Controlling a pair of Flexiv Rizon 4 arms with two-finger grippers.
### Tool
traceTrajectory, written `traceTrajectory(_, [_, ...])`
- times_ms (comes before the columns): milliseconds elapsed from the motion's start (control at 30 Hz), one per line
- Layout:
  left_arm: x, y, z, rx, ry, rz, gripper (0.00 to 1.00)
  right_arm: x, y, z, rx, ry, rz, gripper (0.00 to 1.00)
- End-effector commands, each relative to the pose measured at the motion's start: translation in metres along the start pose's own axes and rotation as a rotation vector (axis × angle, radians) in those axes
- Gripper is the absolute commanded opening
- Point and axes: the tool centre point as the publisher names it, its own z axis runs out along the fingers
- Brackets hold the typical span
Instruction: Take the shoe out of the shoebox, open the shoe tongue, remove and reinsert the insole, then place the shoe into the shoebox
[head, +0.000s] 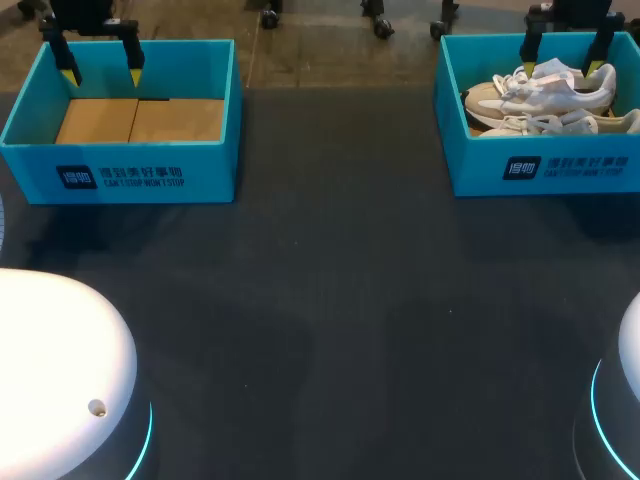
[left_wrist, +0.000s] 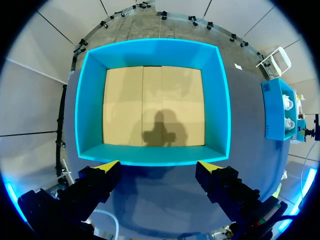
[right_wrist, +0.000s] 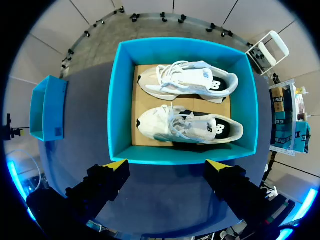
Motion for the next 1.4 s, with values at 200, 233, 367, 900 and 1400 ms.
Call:
traceTrajectory(200, [0.0, 0.0, 0.0, 0.0, 0.0, 0.0, 1.0, 0.0, 0.0, 0.0, 0.0, 0.0, 0.0, 1.0])
traceTrajectory(233, [0.0, 0.0, 0.0, 0.0, 0.0, 0.0, 1.0, 0.0, 0.0, 0.0, 0.0, 0.0, 0.0, 1.0])
traceTrajectory(367, [0.0, 0.0, 0.0, 0.0, 0.0, 0.0, 1.0, 0.0, 0.0, 0.0, 0.0, 0.0, 0.0, 1.0])
traceTrajectory(900, [0.0, 0.0, 0.0, 0.0, 0.0, 0.0, 1.0, -0.053, 0.004, 0.017, -0.017, -0.057, 0.061, 1.0])
traceTrajectory(1400, [0.0, 0.0, 0.0, 0.0, 0.0, 0.0, 1.0, -0.112, 0.012, 0.052, -0.01, -0.124, 0.093, 1.0])
